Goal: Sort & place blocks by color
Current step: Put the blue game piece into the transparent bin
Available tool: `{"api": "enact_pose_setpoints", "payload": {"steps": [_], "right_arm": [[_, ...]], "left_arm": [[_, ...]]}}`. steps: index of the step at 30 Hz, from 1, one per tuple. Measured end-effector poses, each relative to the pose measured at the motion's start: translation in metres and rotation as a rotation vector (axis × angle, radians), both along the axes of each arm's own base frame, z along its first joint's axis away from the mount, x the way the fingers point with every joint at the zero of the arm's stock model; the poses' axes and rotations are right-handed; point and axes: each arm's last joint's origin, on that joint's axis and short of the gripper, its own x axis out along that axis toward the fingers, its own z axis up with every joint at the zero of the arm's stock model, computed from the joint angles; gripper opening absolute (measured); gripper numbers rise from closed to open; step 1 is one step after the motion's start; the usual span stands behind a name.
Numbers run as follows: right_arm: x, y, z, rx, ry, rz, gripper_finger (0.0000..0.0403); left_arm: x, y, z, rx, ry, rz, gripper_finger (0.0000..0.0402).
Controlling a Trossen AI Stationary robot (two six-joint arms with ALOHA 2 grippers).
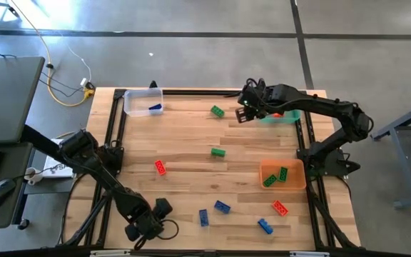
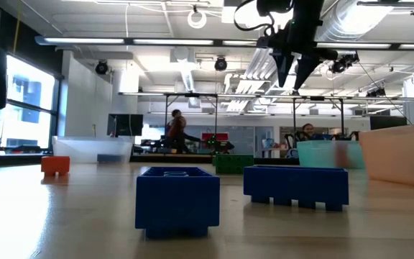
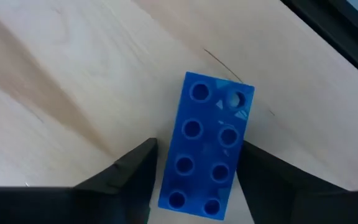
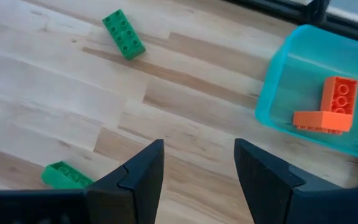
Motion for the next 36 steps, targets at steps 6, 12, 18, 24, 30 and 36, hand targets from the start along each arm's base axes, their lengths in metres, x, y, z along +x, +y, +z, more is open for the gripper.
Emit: {"api": "enact_pose_setpoints", "payload": {"steps": [6,12,18,24,30,36], "right_arm": [[0.003,0.009,0.000,-0.001,0.000,0.036,0.0181],[0.009,0.027,0.000,0.003,-0.003,0.095,0.0181],[0.013,0.045,0.000,0.015,-0.017,0.126,0.0181],[0.017,0.061,0.000,0.044,-0.047,0.148,0.0181],[0.021,0.069,0.001,0.065,-0.076,0.187,0.0181],[0.027,0.070,0.003,0.070,-0.123,0.303,0.0181]], "left_arm": [[0.004,0.005,0.000,-0.038,0.031,0.081,0.0111],[0.006,0.009,0.004,-0.084,0.074,0.111,0.0111],[0.006,0.021,0.025,-0.110,0.042,0.144,0.0111],[0.002,0.044,0.052,-0.091,0.009,0.209,0.0111],[0.002,0.080,0.084,-0.058,-0.101,0.331,0.0111],[-0.009,0.127,0.111,0.034,-0.168,0.466,0.0111]]}}
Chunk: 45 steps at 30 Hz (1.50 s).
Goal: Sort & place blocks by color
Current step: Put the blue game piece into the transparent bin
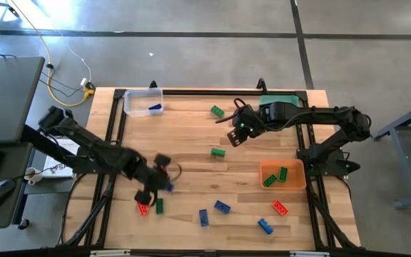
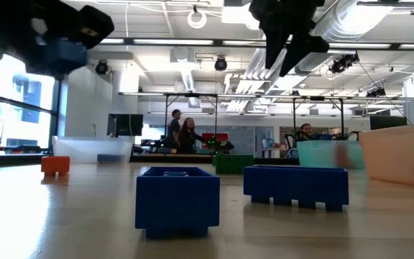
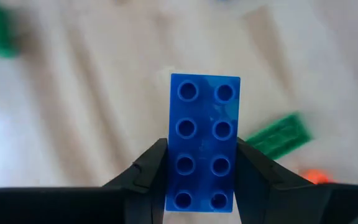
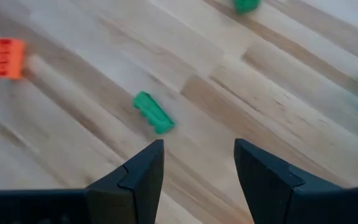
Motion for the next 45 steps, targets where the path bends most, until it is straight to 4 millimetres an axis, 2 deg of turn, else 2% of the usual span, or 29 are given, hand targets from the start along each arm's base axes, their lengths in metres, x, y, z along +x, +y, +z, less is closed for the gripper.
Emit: {"api": "enact_pose_setpoints", "payload": {"steps": [5,12,18,22,28,35,45], "right_arm": [[0.003,0.000,0.002,-0.001,-0.035,0.029,0.0181],[0.006,0.000,0.003,-0.015,-0.062,0.052,0.0181],[0.010,-0.001,0.005,-0.052,-0.094,0.098,0.0185],[0.012,-0.002,0.006,-0.076,-0.108,0.123,0.0208],[0.011,-0.008,0.007,-0.143,-0.096,0.094,0.0251],[0.011,-0.019,0.008,-0.182,-0.088,0.109,0.0259],[0.010,-0.040,0.010,-0.201,-0.119,0.065,0.0259]], "left_arm": [[-0.013,0.036,0.021,0.054,-0.058,0.088,0.0111],[-0.029,0.082,0.040,0.125,-0.122,0.250,0.0111],[-0.038,0.124,0.044,0.174,-0.128,0.455,0.0111],[-0.047,0.154,0.043,0.197,-0.108,0.597,0.0111],[-0.069,0.203,0.038,0.217,-0.057,0.844,0.0111],[-0.091,0.254,0.022,0.153,0.006,1.074,0.0111],[-0.099,0.301,-0.018,0.034,0.081,1.247,0.0111]]}}
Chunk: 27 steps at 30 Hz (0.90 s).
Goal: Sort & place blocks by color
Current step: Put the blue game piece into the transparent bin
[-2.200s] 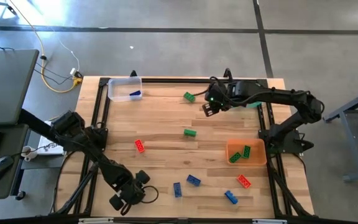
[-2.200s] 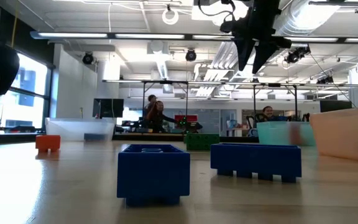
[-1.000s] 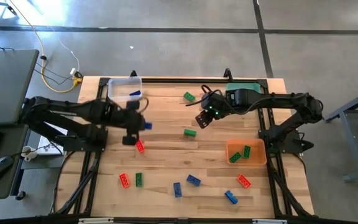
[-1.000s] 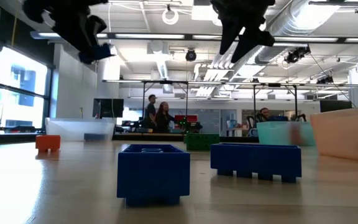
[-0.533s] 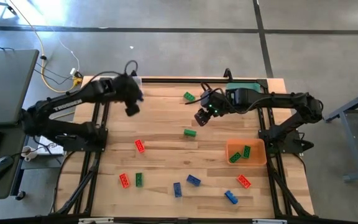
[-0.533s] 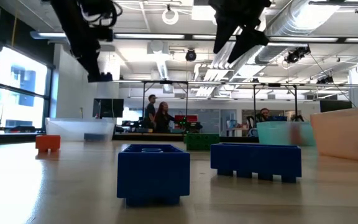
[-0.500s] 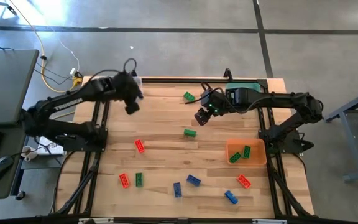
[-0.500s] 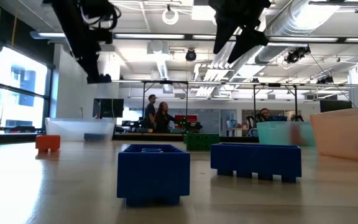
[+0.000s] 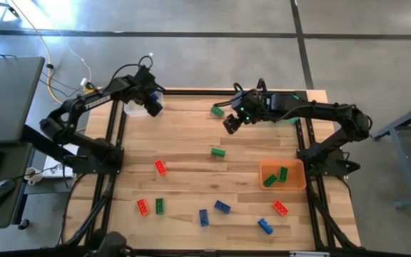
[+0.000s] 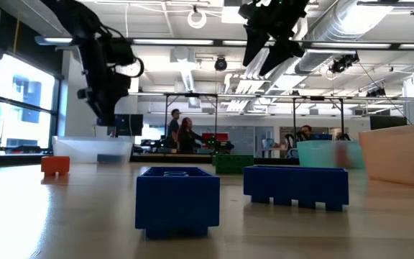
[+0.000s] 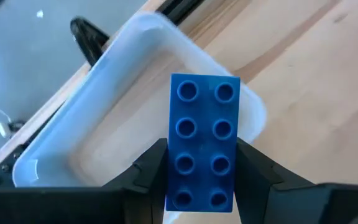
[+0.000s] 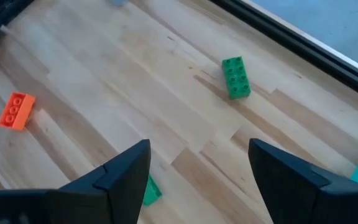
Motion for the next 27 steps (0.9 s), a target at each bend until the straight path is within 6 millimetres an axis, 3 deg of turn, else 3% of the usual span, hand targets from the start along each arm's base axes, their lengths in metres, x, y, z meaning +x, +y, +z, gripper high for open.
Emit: {"api": "enact_pose_setpoints", "payload": {"steps": [14,21,27], "right_arm": [[-0.001,-0.004,0.000,0.021,0.005,0.050,0.0259],[0.003,0.004,-0.002,0.094,0.003,0.375,0.0259],[0.014,0.014,-0.014,0.078,0.051,0.487,0.0259]], "left_arm": [[-0.004,0.031,-0.037,-0.062,0.008,0.132,0.0119],[-0.007,0.034,-0.039,-0.048,0.028,0.154,0.0145],[-0.007,0.034,-0.039,-0.041,0.040,0.167,0.0191]]}}
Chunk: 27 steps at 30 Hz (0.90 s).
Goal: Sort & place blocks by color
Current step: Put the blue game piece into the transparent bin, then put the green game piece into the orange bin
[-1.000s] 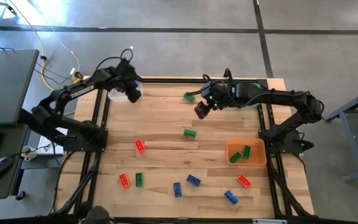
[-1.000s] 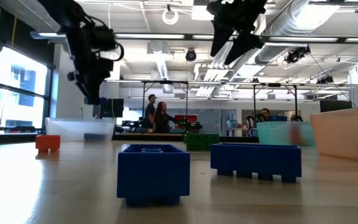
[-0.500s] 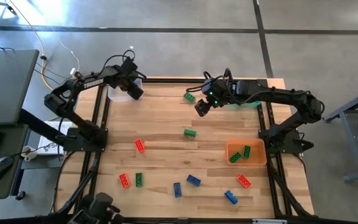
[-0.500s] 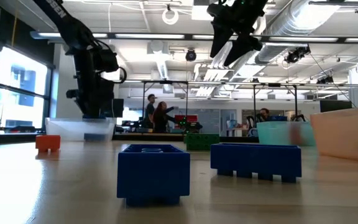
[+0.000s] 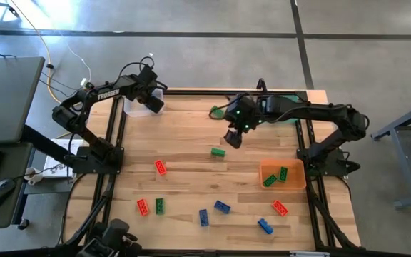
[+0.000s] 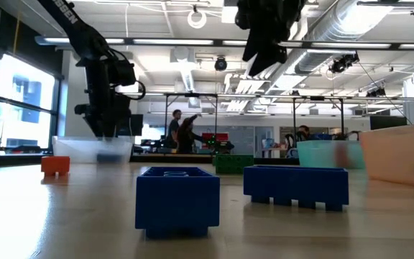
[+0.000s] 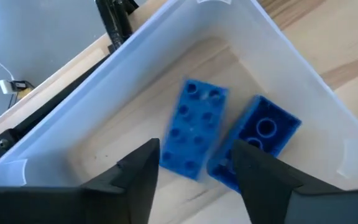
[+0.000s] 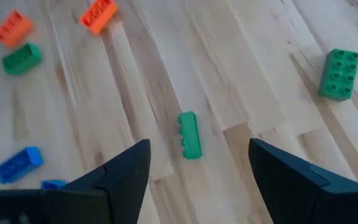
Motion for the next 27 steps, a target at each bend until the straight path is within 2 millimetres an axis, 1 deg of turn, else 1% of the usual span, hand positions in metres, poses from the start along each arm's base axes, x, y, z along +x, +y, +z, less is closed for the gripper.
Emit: {"api": "enact_pose_setpoints", "payload": {"steps": [3,7,13,18,21,27], "right_arm": [[0.009,0.004,-0.012,-0.013,0.041,0.039,0.0259],[0.021,0.007,-0.029,-0.018,0.085,0.074,0.0259],[0.033,0.006,-0.051,-0.009,0.142,0.080,0.0259],[0.044,0.004,-0.071,-0.010,0.179,0.103,0.0259],[0.049,0.004,-0.082,-0.010,0.205,0.099,0.0259],[0.058,0.007,-0.104,-0.001,0.256,0.117,0.0259]], "left_arm": [[0.000,0.000,0.001,-0.006,-0.004,0.007,0.0213],[0.001,0.001,0.008,-0.021,-0.004,0.004,0.0234],[0.004,0.006,0.030,-0.035,0.007,-0.022,0.0240],[0.007,0.007,0.051,-0.071,-0.057,-0.064,0.0240],[0.008,0.002,0.063,-0.079,-0.095,-0.119,0.0241],[0.004,-0.021,0.085,-0.071,-0.104,-0.147,0.0241]]}}
